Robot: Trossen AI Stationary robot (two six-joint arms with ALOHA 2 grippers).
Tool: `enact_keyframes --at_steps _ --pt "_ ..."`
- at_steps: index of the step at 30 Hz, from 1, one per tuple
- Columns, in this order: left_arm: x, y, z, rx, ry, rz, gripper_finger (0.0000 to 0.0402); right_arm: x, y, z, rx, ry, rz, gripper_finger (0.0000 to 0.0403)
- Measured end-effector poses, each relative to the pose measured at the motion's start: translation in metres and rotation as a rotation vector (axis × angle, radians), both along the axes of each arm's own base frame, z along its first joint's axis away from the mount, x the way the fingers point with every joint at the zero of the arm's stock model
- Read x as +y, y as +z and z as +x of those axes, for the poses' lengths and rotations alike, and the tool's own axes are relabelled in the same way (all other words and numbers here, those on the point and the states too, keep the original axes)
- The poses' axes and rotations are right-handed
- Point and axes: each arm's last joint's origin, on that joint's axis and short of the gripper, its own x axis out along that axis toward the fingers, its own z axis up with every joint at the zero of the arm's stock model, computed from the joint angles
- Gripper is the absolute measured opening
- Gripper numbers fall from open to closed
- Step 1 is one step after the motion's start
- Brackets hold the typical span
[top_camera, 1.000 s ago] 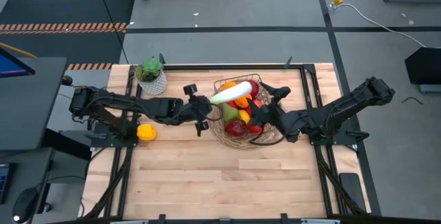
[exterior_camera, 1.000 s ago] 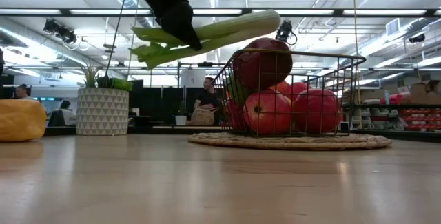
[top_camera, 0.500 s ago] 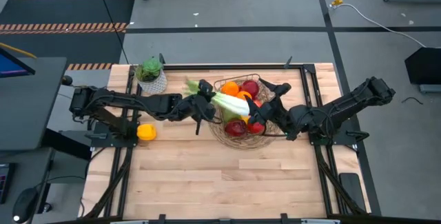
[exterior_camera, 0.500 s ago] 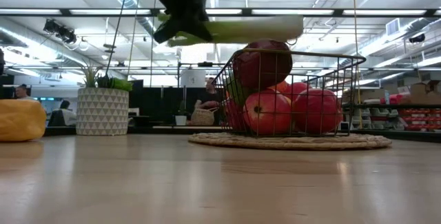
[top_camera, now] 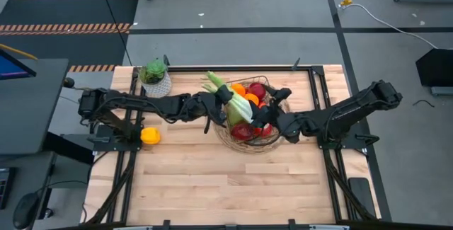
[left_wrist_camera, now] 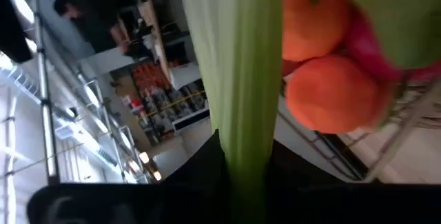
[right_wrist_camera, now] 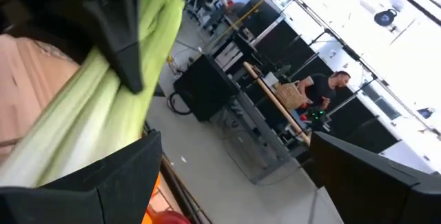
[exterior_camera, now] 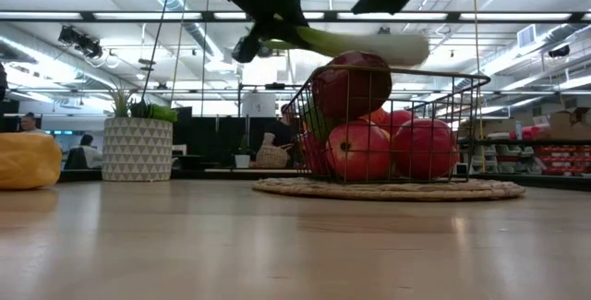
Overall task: Build produce basket
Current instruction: Put the green celery into the wire basket
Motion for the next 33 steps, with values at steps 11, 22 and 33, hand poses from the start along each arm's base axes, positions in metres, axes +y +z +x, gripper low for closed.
enact_keyframes --at_steps 11,22,33 --pt "-0.002 -0.016 0.018 -0.030 -0.078 -0.018 0.0064 0.003 -0.019 0.014 -0.020 0.053 0.063 0.0374" --pt "-0.001 -0.026 0.023 -0.083 -0.032 -0.120 0.0075 0.005 -0.059 0.034 0.064 0.019 0.063 0.0374" --pt "-0.013 -0.026 0.024 -0.094 -0.044 -0.146 0.0108 -0.002 -0.081 0.042 0.114 -0.024 0.060 0.0374"
